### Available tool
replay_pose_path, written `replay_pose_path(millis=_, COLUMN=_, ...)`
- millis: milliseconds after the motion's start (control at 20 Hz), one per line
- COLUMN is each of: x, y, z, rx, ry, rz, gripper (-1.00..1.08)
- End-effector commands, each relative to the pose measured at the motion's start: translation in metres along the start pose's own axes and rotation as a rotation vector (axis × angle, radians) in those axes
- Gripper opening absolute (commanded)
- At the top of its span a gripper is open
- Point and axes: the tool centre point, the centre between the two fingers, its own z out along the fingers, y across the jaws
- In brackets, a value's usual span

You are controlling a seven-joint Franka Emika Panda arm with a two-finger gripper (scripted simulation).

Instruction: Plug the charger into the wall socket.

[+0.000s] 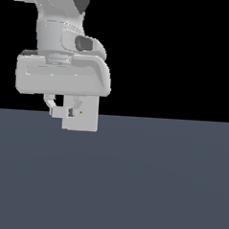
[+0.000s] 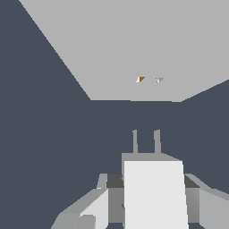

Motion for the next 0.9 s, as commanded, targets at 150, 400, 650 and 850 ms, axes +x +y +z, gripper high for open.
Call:
replay_pose_path(millis=150, x=0.001, y=0.002, z=-0.001, rx=-0.004, ry=-0.001, rz=0.022, gripper=-1.0)
replay_pose_path(millis=400, x=0.001, y=0.002, z=-0.001, rx=-0.004, ry=-0.001, rz=0.022, gripper=-1.0)
replay_pose_path(millis=650, x=0.007, y=0.002, z=0.0, rx=-0.004, ry=-0.001, rz=0.022, gripper=-1.0)
replay_pose_path(millis=850, x=0.019, y=0.002, z=0.002, rx=-0.004, ry=-0.001, rz=0.022, gripper=-1.0)
